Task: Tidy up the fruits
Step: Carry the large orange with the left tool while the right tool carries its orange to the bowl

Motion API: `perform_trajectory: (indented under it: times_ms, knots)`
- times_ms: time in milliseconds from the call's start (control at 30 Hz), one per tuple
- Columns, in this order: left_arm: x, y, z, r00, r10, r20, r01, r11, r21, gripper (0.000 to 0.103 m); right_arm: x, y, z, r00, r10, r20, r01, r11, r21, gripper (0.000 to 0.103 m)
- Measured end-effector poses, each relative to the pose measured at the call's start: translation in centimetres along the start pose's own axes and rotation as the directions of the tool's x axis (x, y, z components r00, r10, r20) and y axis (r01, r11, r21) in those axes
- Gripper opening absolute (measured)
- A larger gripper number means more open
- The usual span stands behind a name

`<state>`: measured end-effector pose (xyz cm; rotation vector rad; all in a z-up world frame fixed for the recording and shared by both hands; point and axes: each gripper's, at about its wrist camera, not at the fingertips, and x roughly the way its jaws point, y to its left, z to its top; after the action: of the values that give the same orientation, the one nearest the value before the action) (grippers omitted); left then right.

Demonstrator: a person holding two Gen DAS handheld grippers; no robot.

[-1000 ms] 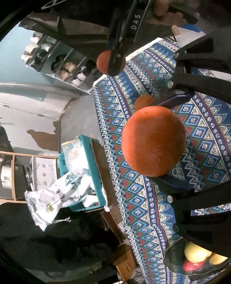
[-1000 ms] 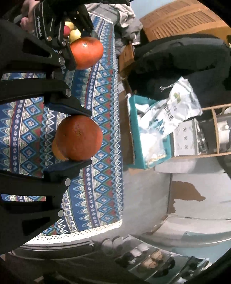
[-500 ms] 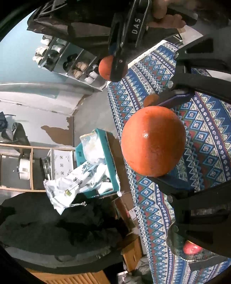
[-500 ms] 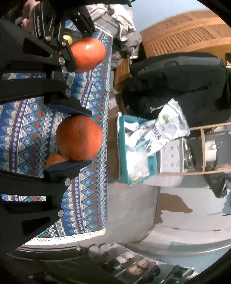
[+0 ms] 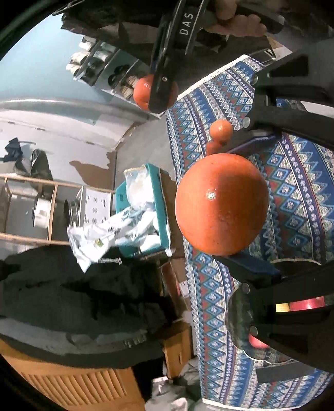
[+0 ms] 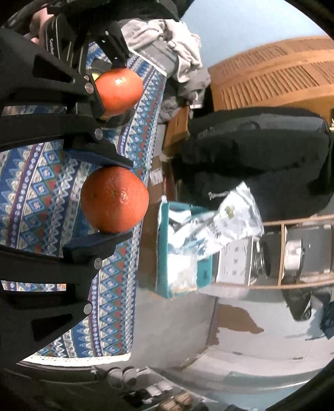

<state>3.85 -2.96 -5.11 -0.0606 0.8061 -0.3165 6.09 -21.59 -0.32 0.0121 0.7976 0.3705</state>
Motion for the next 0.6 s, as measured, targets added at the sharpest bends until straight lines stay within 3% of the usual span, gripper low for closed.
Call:
perform_trajectory:
  times_ms: [600]
  knots:
    - [-2.6, 11.0, -2.3, 0.993, 0.115, -0.008, -0.114, 0.976, -0.185, 0.069, 7.3, 9.4, 2.0, 0.988, 0.116, -0.106, -0.125, 0.989, -0.083, 0.046]
